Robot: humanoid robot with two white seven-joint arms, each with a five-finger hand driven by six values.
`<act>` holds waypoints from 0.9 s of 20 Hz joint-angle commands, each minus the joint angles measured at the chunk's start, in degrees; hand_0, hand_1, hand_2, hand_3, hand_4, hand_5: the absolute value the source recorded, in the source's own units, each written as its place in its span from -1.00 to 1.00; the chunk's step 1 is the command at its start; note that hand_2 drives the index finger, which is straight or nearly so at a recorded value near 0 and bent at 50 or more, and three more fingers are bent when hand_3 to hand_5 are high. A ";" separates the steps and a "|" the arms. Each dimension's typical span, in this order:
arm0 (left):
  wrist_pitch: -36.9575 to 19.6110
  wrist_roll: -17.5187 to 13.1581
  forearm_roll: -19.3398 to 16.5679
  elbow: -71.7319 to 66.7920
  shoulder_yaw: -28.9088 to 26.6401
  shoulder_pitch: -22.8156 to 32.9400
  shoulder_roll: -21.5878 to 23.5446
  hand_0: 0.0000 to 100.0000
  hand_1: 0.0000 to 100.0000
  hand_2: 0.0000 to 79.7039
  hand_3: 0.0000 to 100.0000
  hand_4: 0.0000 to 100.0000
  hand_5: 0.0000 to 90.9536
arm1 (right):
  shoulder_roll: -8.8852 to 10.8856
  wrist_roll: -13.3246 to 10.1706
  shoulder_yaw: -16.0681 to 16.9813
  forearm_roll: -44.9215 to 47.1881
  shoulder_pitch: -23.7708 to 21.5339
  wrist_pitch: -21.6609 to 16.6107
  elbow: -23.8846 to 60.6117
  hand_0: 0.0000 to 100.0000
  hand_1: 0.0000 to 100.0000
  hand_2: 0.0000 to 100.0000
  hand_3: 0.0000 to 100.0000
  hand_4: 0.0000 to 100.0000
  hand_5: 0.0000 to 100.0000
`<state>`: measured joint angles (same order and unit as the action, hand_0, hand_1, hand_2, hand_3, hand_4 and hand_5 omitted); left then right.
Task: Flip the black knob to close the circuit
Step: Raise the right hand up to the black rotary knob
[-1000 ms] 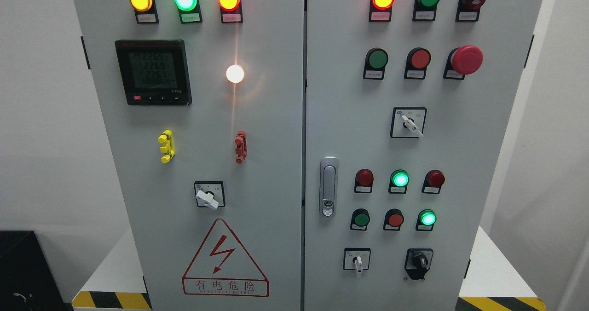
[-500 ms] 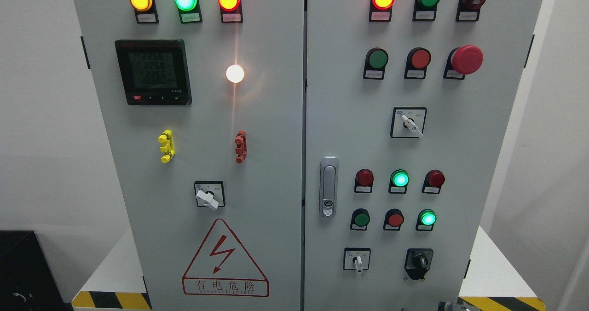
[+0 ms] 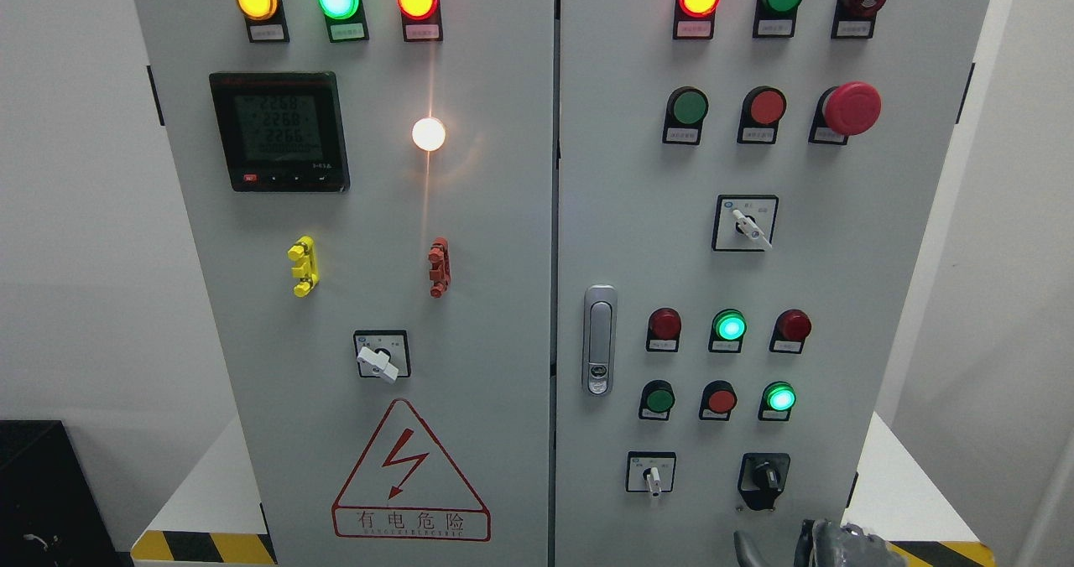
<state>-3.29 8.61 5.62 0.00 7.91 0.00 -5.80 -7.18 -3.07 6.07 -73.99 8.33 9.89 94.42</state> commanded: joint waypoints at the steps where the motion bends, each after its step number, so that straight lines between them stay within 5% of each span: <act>1: 0.04 0.01 0.00 1.67 0.00 1.32 0.00 -0.76 0.11 -1.00 -1.00 -1.00 -1.00 | 0.06 0.17 0.87 -0.36 1.95 0.13 -2.48 -1.00 -0.92 0.69 1.00 0.84 1.00; 18: 0.04 0.01 0.00 1.67 0.00 1.32 0.00 -0.76 0.11 -1.00 -1.00 -1.00 -1.00 | 0.50 0.17 1.75 -1.24 5.64 0.83 -5.30 -1.00 -0.92 0.69 1.00 0.83 1.00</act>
<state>-3.29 8.61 5.62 0.00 7.91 0.00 -5.80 -6.97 -2.80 7.00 -75.15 13.18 10.71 90.96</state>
